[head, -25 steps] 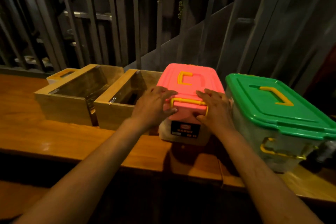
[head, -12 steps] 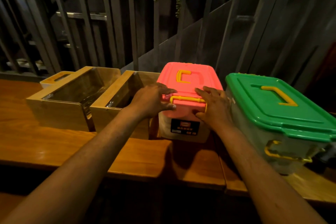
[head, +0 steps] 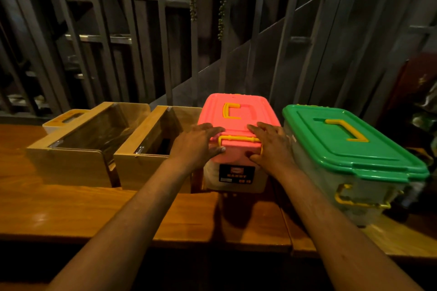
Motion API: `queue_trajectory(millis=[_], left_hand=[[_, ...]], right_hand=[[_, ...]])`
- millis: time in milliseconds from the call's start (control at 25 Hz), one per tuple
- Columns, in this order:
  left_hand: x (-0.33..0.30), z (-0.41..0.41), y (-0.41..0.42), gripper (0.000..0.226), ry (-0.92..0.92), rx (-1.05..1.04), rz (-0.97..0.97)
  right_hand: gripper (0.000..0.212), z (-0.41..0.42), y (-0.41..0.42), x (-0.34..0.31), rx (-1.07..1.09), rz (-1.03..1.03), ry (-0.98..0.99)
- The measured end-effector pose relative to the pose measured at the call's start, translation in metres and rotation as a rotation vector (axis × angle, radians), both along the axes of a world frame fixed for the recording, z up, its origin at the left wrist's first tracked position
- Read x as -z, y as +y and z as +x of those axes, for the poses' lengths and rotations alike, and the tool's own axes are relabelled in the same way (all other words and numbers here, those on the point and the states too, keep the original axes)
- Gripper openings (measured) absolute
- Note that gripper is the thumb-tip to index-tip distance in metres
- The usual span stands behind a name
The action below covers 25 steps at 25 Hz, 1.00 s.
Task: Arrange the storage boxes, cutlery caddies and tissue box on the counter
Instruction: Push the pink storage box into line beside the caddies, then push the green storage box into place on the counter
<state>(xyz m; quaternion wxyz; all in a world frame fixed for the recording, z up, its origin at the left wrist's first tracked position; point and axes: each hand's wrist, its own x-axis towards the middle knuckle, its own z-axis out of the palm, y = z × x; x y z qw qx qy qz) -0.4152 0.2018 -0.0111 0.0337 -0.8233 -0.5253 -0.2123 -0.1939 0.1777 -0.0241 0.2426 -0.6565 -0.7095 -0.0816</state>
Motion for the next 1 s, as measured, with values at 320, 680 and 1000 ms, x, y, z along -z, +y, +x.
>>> queue_trajectory(millis=[320, 680, 1000], left_hand=[[0.025, 0.023, -0.043, 0.067, -0.008, -0.111, 0.112], [0.009, 0.123, -0.111, 0.053, -0.123, 0.114, 0.253], [0.021, 0.247, -0.131, 0.068, -0.14, 0.108, 0.152]], right_hand=[[0.096, 0.003, -0.041, -0.026, -0.003, -0.206, -0.14], [0.056, 0.145, -0.117, -0.035, 0.069, 0.133, 0.173], [0.105, 0.264, -0.131, -0.013, 0.068, -0.129, 0.158]])
